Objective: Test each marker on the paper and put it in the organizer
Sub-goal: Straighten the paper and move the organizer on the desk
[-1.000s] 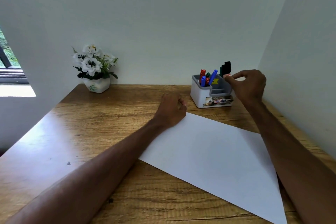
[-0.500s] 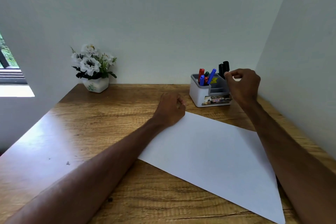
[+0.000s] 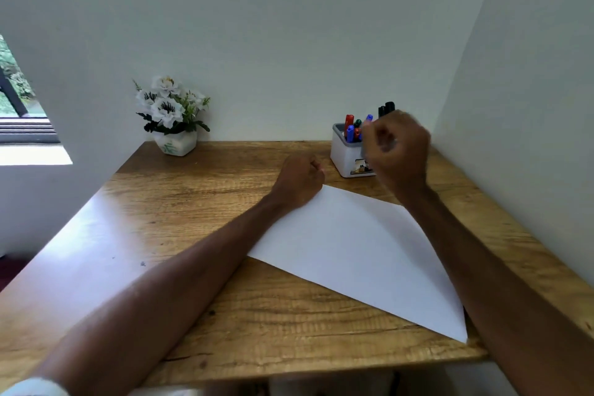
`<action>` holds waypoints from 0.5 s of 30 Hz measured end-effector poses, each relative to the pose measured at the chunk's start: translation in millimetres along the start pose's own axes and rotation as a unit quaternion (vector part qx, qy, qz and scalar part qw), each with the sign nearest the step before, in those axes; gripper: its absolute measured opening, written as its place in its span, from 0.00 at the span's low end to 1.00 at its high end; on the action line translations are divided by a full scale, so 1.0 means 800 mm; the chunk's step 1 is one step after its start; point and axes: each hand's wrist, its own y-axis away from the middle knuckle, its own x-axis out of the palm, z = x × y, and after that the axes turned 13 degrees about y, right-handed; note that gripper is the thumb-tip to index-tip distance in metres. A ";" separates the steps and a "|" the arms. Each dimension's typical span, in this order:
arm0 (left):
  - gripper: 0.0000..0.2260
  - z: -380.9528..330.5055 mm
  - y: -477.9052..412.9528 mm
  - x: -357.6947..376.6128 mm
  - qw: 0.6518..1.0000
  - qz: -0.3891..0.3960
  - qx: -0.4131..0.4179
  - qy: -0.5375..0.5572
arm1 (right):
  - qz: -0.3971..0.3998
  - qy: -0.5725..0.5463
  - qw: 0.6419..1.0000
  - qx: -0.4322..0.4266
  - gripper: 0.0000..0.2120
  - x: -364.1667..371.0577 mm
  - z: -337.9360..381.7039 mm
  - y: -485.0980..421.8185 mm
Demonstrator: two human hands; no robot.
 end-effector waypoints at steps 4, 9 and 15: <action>0.10 -0.019 0.002 -0.027 0.998 -0.055 0.016 0.006 | 0.370 -0.038 0.923 -0.098 0.10 -0.029 0.028 0.035; 0.10 -0.008 0.024 -0.071 0.998 -0.054 0.000 0.011 | 0.579 0.055 0.807 -0.101 0.33 -0.059 0.024 0.084; 0.06 0.006 0.060 -0.105 1.000 0.021 0.002 -0.023 | 0.573 0.133 0.808 -0.039 0.33 -0.053 0.074 0.121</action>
